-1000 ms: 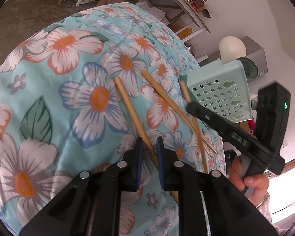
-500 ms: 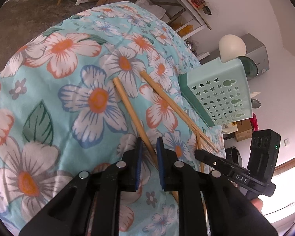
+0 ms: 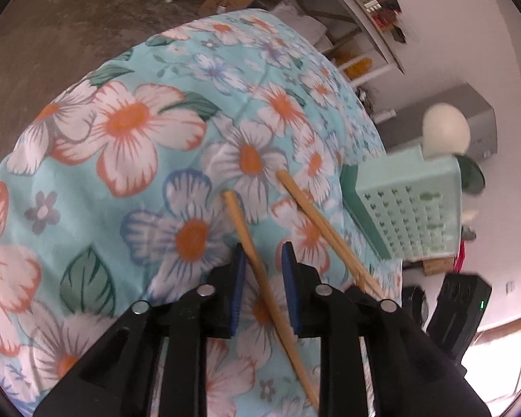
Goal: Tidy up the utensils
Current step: 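Lift the chopsticks with both tools and carry them over the holder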
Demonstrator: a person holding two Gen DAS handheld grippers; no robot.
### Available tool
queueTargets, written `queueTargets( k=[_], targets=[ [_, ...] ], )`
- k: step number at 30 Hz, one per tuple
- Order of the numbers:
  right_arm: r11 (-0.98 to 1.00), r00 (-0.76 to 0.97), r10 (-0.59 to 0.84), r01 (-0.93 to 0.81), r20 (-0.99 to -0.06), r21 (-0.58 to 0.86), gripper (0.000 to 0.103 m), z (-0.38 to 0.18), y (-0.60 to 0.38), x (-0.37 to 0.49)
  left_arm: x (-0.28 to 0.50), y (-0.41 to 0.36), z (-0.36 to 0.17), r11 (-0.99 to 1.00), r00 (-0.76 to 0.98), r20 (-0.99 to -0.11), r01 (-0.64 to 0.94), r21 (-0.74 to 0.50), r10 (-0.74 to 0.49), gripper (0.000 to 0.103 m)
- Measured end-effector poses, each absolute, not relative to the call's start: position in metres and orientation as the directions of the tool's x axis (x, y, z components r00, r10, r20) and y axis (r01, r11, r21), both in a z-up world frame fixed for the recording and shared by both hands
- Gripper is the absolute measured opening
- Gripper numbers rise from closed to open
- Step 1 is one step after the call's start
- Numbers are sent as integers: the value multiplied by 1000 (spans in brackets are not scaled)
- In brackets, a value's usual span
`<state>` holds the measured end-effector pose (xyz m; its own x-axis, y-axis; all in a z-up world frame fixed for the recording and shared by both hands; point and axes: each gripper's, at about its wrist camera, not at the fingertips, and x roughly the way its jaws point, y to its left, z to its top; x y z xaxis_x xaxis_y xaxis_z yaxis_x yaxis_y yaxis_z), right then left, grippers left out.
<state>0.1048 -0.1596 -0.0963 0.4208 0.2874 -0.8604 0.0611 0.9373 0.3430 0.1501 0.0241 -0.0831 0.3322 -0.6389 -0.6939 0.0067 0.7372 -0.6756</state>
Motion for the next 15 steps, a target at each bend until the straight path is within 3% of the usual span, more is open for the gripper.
queueTargets(
  k=[1,5,10,15],
  targets=[
    [936,433,290,56,-854,346,5,-92,-161,103,151,25,-83,735,340,-693,-5,-678,-636,10],
    [936,496,285,39,-820,349,5,-64,-173,92,146,34,-71,712,390,-657,-8,-703,-645,9],
    [942,622,255,15,-741,337,5,-7,-187,70,131,32,-19,706,487,-572,144,-693,-660,7],
    [943,749,219,2,-625,333,5,46,-198,43,112,15,41,717,571,-471,347,-605,-673,5]
  ],
)
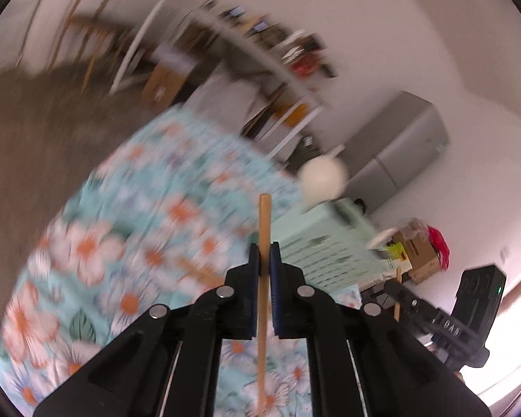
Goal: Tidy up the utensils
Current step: 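Lift the chopsticks with both tools and carry them over the holder, then open the left tool to drop its chopstick into the holder while the right tool holds its chopstick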
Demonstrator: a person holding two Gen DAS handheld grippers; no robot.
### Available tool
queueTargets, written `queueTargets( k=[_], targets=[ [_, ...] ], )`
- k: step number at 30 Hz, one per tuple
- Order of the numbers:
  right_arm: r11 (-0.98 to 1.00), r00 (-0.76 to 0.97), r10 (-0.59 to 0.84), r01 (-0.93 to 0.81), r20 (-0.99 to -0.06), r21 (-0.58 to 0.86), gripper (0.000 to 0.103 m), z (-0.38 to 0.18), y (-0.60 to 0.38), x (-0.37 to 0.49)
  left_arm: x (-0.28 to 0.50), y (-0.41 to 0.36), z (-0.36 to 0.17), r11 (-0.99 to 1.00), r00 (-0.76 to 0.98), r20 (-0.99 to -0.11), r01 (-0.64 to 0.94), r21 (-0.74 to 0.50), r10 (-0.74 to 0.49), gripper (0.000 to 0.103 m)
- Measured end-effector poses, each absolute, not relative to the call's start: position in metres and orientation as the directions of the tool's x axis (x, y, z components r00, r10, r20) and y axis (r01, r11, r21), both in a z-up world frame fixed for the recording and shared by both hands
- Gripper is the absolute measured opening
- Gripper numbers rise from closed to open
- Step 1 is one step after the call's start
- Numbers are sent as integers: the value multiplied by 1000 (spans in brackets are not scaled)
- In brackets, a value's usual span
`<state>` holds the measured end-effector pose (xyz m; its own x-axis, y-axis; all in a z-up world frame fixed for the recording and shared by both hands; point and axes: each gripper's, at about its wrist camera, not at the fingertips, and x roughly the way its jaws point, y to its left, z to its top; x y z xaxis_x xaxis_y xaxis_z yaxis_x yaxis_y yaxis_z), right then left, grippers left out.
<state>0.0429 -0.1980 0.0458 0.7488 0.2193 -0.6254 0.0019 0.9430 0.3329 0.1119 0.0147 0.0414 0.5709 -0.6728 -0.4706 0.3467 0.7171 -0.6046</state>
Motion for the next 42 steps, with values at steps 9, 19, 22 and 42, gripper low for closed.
queueTargets(
  k=[9,19,22,42],
  targets=[
    [915,786,203,60,-584,399,5,44,-215,15,104,-26,122,683,599,-340,558,-472,-725,5],
    [903,832,200,48,-517,426,5,62,-228,6,107,-74,213,611,620,-105,706,-359,-778,5],
    [901,841,198,47,-504,432,5,64,-231,3,116,-95,220,645,660,-57,705,-296,-749,5],
    [894,821,178,96,-543,438,5,52,-252,7,186,-180,127,737,661,-326,622,-265,-676,6]
  ],
)
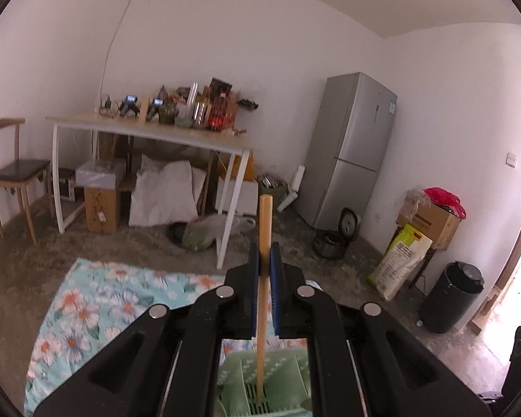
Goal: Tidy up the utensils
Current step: 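Open the left tool to drop its chopstick into the holder while the right tool holds its chopstick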
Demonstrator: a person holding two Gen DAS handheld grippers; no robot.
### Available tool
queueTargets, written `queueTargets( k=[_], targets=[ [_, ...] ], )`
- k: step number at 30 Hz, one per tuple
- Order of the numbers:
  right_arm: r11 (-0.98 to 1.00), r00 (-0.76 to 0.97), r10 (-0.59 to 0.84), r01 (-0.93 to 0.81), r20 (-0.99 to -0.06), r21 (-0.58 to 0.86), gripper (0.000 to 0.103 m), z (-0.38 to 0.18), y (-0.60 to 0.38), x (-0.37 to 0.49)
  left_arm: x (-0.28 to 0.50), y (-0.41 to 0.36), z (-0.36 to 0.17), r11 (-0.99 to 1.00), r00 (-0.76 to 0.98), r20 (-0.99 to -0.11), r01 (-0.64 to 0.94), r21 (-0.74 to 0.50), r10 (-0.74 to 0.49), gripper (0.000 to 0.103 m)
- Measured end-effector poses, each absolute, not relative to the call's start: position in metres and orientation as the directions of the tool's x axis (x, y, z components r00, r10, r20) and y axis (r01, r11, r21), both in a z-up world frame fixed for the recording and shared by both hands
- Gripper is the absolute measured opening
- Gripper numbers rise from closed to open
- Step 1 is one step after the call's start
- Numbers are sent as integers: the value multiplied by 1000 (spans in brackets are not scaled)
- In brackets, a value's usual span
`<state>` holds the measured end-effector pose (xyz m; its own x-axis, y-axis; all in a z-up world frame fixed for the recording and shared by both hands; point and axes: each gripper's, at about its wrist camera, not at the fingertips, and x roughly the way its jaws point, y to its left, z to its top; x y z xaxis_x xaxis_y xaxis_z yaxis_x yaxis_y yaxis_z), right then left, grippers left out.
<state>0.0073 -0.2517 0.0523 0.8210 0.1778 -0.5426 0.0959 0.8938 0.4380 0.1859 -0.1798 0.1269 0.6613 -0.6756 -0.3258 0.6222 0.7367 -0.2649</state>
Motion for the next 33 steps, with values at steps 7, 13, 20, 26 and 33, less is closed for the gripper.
queueTargets(
  k=[7,13,20,26,33],
  targets=[
    [902,830,167,90,-533,422,5,66,-247,8,177,-161,137,736,674,-296,618,-276,-677,41],
    [914,859,163,54,-486,401,5,92,-241,16,158,-130,149,727,675,-272,623,-287,-686,58],
    [921,918,190,-44,-348,387,5,142,-239,48,123,-79,136,714,647,-303,646,-269,-700,76],
    [915,953,210,-114,-217,387,5,182,-241,89,99,-34,99,738,650,-351,623,-261,-673,90],
    [949,983,94,-42,-156,311,5,191,-251,137,87,-7,60,795,665,-444,557,-240,-601,94]
  ],
)
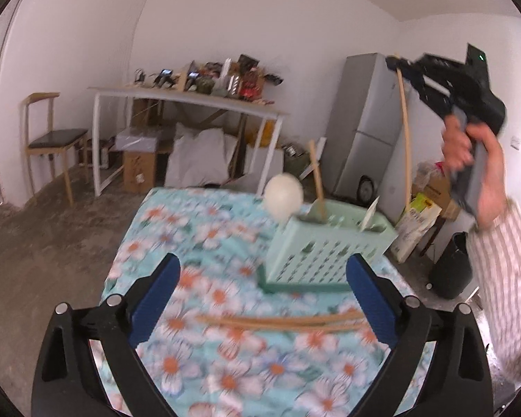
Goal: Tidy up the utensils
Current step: 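Open the left tool to drop its chopstick into the holder while the right tool holds its chopstick, then open the right tool to drop its chopstick into the mint-green holder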
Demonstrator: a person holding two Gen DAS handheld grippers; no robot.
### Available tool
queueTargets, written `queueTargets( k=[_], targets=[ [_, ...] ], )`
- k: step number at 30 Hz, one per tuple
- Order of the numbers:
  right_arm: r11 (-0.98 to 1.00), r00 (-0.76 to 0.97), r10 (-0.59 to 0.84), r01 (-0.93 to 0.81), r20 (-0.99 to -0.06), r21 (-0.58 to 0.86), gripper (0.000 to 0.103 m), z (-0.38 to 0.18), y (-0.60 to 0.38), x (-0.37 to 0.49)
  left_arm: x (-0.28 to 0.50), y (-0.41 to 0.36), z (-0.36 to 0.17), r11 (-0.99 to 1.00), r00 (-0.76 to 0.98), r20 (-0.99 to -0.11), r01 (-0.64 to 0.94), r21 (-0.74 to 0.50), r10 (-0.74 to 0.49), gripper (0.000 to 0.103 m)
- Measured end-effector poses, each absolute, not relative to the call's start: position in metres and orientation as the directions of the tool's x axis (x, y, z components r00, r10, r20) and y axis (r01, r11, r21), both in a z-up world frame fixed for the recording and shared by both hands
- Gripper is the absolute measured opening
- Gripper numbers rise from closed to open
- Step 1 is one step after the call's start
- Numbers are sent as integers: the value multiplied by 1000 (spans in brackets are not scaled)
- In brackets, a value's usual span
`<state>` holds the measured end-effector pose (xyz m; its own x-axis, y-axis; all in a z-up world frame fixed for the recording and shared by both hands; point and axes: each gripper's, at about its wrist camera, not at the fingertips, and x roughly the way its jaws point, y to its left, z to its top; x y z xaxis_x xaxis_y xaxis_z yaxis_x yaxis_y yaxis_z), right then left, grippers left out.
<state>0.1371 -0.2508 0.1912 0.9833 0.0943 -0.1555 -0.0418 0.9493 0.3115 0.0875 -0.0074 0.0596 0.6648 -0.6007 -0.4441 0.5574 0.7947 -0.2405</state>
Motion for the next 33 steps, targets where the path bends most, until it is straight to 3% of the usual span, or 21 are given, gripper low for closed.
queueTargets(
  k=[7,19,27,31,33],
  targets=[
    [958,985,6,44,-175,282,5,166,-267,180,89,5,45,817,672,-471,523,-243,-571,95],
    [968,923,-62,148,-379,204,8,111,-276,200,96,5,42,821,673,-479,519,-236,-563,96],
    [969,932,-32,117,-362,216,9,122,-276,165,89,-3,46,807,664,-467,541,-238,-584,97],
    [966,944,-26,108,-329,233,14,139,-281,138,84,-6,49,799,659,-461,550,-243,-594,97],
    [966,941,3,85,-339,245,22,146,-283,129,82,-6,50,796,658,-457,553,-245,-598,97]
  ],
)
